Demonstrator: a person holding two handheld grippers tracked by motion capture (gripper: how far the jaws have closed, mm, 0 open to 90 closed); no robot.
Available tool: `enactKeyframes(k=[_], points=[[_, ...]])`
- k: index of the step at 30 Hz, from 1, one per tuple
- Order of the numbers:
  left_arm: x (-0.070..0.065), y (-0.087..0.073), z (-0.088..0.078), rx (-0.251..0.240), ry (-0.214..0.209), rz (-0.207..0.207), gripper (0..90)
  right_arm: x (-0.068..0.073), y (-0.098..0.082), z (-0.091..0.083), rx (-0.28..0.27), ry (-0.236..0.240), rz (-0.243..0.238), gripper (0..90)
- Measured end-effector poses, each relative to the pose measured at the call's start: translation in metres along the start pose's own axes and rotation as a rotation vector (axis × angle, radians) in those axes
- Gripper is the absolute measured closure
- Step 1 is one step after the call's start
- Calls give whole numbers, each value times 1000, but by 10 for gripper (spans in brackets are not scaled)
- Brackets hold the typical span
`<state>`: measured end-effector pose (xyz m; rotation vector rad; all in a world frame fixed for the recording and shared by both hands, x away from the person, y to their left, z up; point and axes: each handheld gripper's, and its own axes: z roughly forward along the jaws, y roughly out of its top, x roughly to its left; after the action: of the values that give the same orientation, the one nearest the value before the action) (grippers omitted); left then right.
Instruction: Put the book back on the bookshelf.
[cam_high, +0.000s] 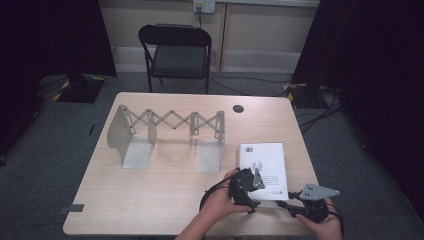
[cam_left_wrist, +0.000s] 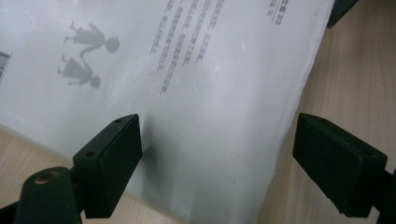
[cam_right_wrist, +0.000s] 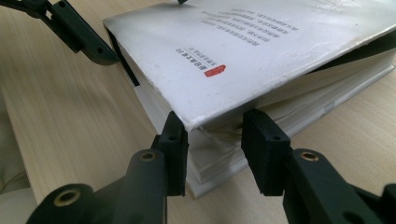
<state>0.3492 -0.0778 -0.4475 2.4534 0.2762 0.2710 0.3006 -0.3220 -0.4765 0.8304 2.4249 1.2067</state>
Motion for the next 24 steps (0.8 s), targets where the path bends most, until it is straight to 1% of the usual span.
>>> enactKeyframes(k=[1,2,3,4,5,6,7,8,9,10,13,14,16,17,18,19,20,21,23,24], points=[[-1,4,3,-4,10,7,157,0,0,0,0,0,-1,626],[-1,4,3,-4,10,7,152,0,0,0,0,0,-1,626],[-3,7,8,-15,37,5,152,0,1,0,-1,2,1,626],[-3,7,8,-15,37,5,151,0,1,0,-1,2,1,626],[-3,10,11,-6,44,30,135,0,0,0,0,5,8,626],[-3,10,11,-6,44,30,122,0,0,0,0,5,8,626],[-3,11,12,-2,41,46,122,-1,1,0,1,7,9,627],[-2,12,13,2,36,49,92,-1,1,0,1,6,8,626],[-3,12,14,-3,26,40,73,-1,1,0,1,6,9,626],[-3,12,15,-6,31,43,54,-1,1,0,2,6,8,626],[-3,12,17,-11,35,47,44,-1,1,0,2,7,8,626],[-4,12,18,-12,46,46,30,-1,1,0,2,8,9,626],[-4,13,19,6,51,68,25,-1,1,0,2,8,8,626],[-5,14,20,3,53,68,1,-1,1,0,2,8,7,626],[-5,15,22,7,64,70,0,-1,1,0,2,8,6,626],[-6,16,25,6,85,77,0,-1,1,0,1,7,8,626],[-6,16,25,6,85,77,0,-1,1,0,1,7,8,626],[-6,16,27,7,98,91,0,-1,1,0,3,7,6,626],[-4,18,29,18,110,101,0,-1,1,0,4,8,7,626],[-4,18,30,18,112,100,0,-1,1,0,7,9,6,626]])
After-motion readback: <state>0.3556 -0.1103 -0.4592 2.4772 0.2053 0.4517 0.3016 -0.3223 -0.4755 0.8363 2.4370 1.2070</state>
